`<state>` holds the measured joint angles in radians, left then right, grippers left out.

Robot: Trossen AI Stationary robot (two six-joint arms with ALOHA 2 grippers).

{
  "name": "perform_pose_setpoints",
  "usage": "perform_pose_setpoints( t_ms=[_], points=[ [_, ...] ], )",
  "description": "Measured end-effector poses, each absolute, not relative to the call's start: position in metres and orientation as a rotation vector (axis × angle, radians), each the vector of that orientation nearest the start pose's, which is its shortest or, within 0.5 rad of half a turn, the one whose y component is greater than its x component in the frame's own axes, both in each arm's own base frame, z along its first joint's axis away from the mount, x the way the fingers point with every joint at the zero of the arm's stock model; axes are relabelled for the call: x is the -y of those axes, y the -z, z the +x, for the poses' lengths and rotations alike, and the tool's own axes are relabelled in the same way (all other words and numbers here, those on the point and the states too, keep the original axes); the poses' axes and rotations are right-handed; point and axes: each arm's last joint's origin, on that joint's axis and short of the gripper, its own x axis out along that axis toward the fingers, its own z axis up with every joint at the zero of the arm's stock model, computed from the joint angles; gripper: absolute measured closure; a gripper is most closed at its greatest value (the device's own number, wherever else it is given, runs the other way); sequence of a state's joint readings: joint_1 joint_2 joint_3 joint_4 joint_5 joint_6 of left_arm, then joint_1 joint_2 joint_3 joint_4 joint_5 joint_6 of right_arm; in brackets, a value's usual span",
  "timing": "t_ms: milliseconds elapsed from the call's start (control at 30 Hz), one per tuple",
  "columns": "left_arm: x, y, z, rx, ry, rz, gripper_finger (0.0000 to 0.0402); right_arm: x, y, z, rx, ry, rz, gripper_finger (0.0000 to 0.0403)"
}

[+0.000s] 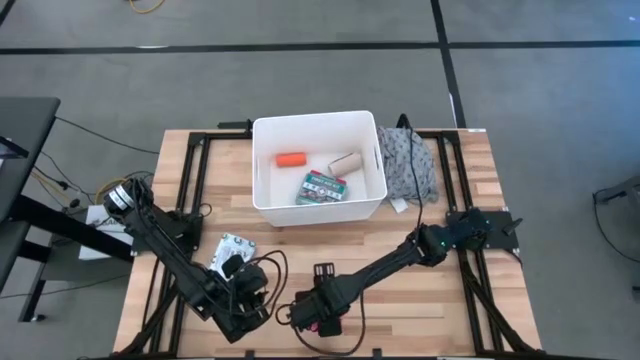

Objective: Pick & place medical supplies in basket/bin
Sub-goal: Put the pink pill organizer into the white bin

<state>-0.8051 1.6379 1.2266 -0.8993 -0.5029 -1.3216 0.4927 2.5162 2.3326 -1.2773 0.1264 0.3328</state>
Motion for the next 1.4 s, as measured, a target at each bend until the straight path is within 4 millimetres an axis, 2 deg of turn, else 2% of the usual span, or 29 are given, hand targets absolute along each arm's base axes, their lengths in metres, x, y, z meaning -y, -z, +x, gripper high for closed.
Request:
perform_pose_setpoints(
  t_ms=[267,400,1067,1400],
  points=[
    [0.214,-0.234,0.225,-0.960,-0.426,-0.396,0.0285,-0.219,-0.179,0.446,-1.402,-0.036,-0.154,0.0154],
    [0.215,-0.234,0.224,-0.962,-0.423,-0.396,0.0285,-0.212,-0.172,0.450,-1.422,-0.021,-0.152,0.0154],
    [0.215,-0.234,0.224,-0.964,-0.419,-0.390,0.0285,-0.212,-0.166,0.444,-1.508,-0.238,-0.200,0.0154],
    [0.215,-0.234,0.224,-0.963,-0.419,-0.389,0.0285,-0.217,-0.179,0.443,-1.492,-0.244,-0.207,0.0154]
  ],
)
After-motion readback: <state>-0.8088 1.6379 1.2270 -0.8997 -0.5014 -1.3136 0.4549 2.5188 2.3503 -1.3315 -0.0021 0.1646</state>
